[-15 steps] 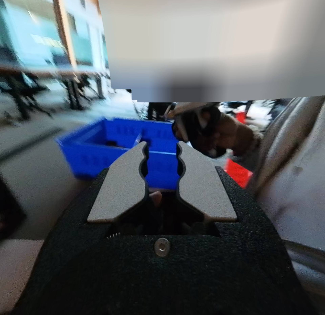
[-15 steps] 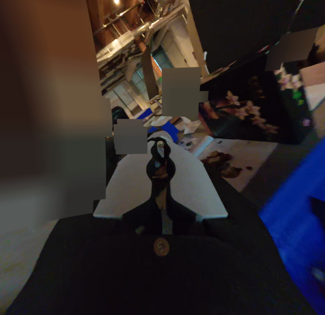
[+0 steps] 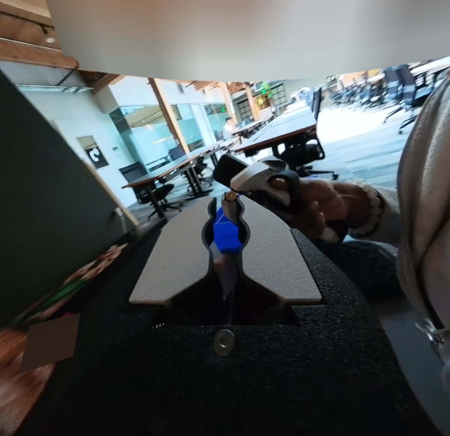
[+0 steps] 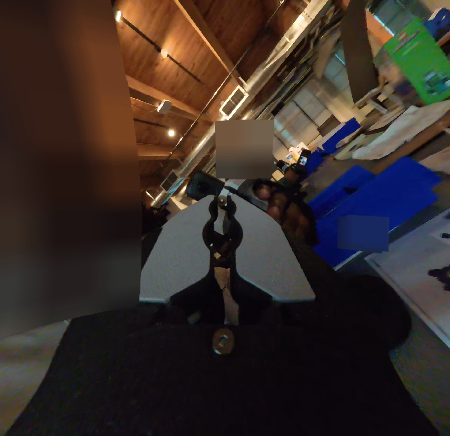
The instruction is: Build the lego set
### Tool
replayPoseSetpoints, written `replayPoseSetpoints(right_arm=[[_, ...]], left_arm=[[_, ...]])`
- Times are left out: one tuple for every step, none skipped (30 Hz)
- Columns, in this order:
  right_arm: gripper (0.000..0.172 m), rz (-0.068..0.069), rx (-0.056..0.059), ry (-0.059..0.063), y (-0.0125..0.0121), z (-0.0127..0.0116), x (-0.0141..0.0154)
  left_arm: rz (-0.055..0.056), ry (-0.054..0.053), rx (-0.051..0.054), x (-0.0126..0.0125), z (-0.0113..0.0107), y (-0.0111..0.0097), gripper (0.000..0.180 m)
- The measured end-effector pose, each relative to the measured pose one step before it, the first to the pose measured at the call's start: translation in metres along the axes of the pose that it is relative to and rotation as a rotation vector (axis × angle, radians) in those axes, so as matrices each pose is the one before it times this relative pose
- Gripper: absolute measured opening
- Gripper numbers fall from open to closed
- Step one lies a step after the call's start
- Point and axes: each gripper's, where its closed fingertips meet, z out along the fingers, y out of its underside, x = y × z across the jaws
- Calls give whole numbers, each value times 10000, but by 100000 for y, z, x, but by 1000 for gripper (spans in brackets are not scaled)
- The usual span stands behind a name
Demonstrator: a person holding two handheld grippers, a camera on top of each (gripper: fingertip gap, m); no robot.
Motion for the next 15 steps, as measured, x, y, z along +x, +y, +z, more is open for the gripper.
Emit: replayPoseSetpoints(right_arm=[[4,25,-57,52,291,538,405],[4,-97,-44,157,193,640,310],[4,-276,-136,345,164,161,621],[4,-478,-335,623,127,184,990],[4,-659,-584,711,360,265,1199],[4,-697,-836,665,661,489,1334],[4,-592,-887,661,756,722,1501],[5,-549,-798,530,686,949,1336],[5,-590,-804,415,696,1123,1149],[4,-583,-805,433,614,1307,1248],[5,-589,-776,533,615,1446,1395],[5,-628,-739,588,648,1501,1374],[5,-652,-752,687,733,1571,1371],[5,-673,-717,735,763,1592,1447],[5,-488,-562,584,683,1591,1071]], left_arm=[[25,-183,-228,-76,-821,156,14],[-29,-318,-409,-170,-1000,443,13],[-69,-506,-615,-353,-1299,798,15],[-149,-660,-827,-538,-1558,1243,19],[-258,-635,-1023,-553,-1654,1734,21],[-465,-384,-1130,-288,-1504,2082,22],[-682,-2,-1135,182,-1187,2179,24],[-698,185,-904,474,-788,1911,25],[-608,101,-592,362,-395,1474,26],[-433,32,-393,228,-74,1130,27],[-214,49,-274,191,176,923,29],[-146,-50,-186,-59,361,790,31],[-183,-148,-202,-296,505,785,33],[-159,-115,-260,-339,573,839,34],[-77,-67,-317,-334,578,880,35]])
